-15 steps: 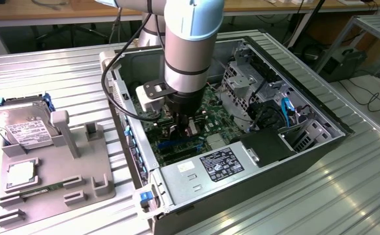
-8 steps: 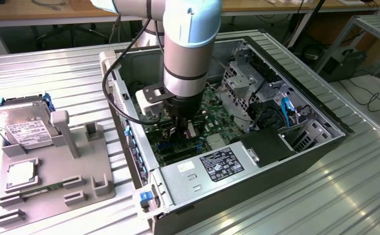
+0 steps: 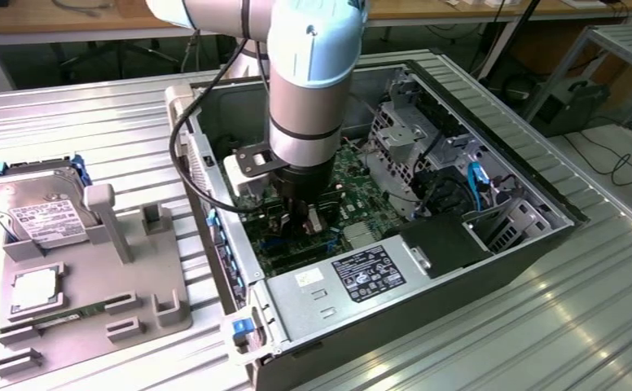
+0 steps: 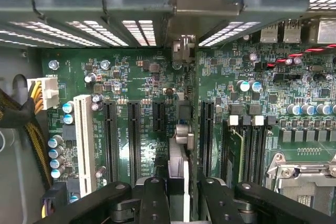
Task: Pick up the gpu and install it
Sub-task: 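Insert the gpu into the slot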
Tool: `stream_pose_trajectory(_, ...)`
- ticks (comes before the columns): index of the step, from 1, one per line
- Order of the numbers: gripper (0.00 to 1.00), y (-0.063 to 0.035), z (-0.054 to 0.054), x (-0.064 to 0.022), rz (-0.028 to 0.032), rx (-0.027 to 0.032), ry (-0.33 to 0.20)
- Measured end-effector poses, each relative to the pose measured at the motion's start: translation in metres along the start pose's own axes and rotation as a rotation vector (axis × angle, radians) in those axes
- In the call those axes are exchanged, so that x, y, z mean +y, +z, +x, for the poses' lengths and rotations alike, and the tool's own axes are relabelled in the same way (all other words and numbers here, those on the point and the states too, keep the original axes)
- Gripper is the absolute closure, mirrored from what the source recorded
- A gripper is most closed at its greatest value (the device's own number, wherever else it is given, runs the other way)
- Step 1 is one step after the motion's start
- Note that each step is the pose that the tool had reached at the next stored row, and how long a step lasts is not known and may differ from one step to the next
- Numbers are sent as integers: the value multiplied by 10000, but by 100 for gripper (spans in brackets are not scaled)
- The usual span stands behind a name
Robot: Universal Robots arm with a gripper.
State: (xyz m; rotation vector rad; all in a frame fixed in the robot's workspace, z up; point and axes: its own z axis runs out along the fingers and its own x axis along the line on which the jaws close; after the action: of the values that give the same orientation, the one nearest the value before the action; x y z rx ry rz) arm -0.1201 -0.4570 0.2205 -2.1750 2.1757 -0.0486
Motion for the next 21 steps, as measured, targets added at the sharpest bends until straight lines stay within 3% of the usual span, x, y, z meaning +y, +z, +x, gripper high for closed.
stream_pose_trajectory(1,65,-13,-3,0,7,9,-1)
stream_pose_trajectory(4,65,-125,-8,-9,25,9,-4)
stream_pose_trajectory(12,65,-650,-22,-44,45,20,-4)
stream_pose_trajectory(15,66,-656,-23,-44,49,17,-4)
stream_pose_trajectory(17,79,-656,-23,-44,49,17,-4)
stream_pose_trajectory(21,89,-656,-23,-44,49,17,-4)
